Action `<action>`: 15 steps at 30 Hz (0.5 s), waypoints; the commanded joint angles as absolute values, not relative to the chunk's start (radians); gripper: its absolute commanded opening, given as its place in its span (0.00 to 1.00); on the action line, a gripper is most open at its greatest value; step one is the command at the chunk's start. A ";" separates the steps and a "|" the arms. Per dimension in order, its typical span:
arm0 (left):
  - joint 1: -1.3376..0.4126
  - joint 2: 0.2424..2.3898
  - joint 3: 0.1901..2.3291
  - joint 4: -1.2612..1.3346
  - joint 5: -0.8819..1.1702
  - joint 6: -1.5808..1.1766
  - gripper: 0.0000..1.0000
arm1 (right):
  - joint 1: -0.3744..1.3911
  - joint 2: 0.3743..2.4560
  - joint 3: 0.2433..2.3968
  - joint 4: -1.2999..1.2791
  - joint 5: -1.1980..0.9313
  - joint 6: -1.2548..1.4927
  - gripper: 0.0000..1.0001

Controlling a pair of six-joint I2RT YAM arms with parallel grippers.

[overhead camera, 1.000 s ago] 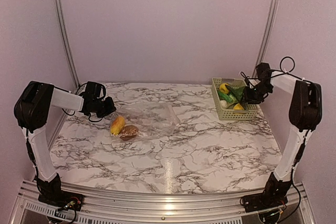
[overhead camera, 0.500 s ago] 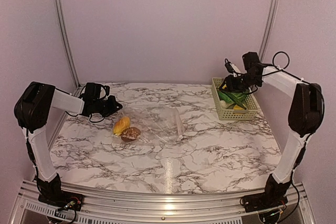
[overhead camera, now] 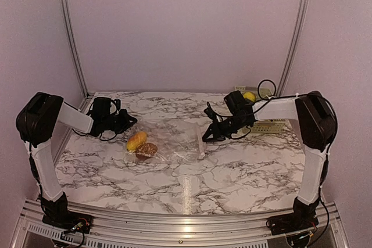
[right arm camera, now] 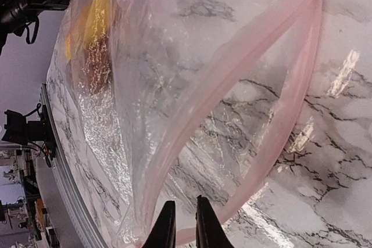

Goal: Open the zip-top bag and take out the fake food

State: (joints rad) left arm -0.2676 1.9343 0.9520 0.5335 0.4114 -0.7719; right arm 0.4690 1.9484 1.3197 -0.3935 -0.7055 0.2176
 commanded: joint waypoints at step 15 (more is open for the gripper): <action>-0.384 1.942 0.839 0.757 0.315 -1.010 0.00 | 0.629 2.252 1.414 0.170 -0.976 0.518 0.27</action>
State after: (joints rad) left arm -0.3431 1.9347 0.8558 0.6712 0.3645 -0.9176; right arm 0.5915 2.1933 1.3808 -0.0078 -0.9047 0.4355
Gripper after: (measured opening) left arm 0.002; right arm 0.252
